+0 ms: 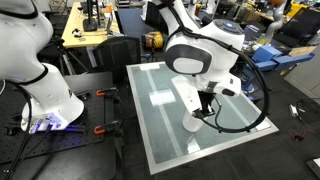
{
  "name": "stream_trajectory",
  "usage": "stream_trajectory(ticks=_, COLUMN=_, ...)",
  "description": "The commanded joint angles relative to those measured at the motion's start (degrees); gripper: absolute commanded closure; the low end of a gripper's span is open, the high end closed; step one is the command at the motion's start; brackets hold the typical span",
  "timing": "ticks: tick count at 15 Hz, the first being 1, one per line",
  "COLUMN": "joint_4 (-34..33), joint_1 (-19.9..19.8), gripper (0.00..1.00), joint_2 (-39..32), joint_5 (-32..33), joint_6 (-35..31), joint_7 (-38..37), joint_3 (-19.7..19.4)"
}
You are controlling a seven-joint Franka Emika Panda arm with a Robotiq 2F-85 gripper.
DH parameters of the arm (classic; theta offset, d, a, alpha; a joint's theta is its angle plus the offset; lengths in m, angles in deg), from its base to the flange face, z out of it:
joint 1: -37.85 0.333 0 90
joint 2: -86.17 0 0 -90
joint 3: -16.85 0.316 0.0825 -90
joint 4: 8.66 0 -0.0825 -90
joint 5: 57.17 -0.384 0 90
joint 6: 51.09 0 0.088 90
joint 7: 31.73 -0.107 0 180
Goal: Remove the black pen from the mug and place it on the left side of the table
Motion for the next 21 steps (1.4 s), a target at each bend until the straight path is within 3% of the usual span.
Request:
stream_trajectory(ticks=1, joint_4=-1.1, joint_1=-1.6, gripper=0.68, joint_2=-1.4, joint_5=-0.2, joint_6=-2.7, joint_7=-0.6, joint_3=2.0)
stream_trajectory(ticks=9, joint_4=-0.7, joint_1=-3.0, gripper=0.70, joint_2=-2.5, joint_5=0.1, joint_6=-8.1, joint_7=-0.6, joint_3=4.1)
stream_trajectory(ticks=10, joint_4=-0.7, joint_1=-3.1, gripper=0.75, joint_2=-2.6, joint_5=0.2, joint_6=-8.3, joint_7=-0.6, joint_3=4.3)
stream_trajectory(ticks=12, joint_4=-0.6, joint_1=-3.2, gripper=0.96, joint_2=-2.6, joint_5=0.3, joint_6=-8.5, joint_7=-0.6, joint_3=4.5)
stream_trajectory(ticks=13, joint_4=-0.5, joint_1=-3.2, gripper=0.94, joint_2=-2.6, joint_5=0.3, joint_6=-8.6, joint_7=-0.6, joint_3=4.6)
stream_trajectory(ticks=14, joint_4=-0.3, joint_1=-3.2, gripper=0.99, joint_2=-2.4, joint_5=0.5, joint_6=-8.8, joint_7=-0.7, joint_3=4.6)
stream_trajectory(ticks=21, joint_4=2.8, joint_1=-2.6, gripper=0.97, joint_2=0.5, joint_5=1.7, joint_6=-10.9, joint_7=-1.9, joint_3=4.1)
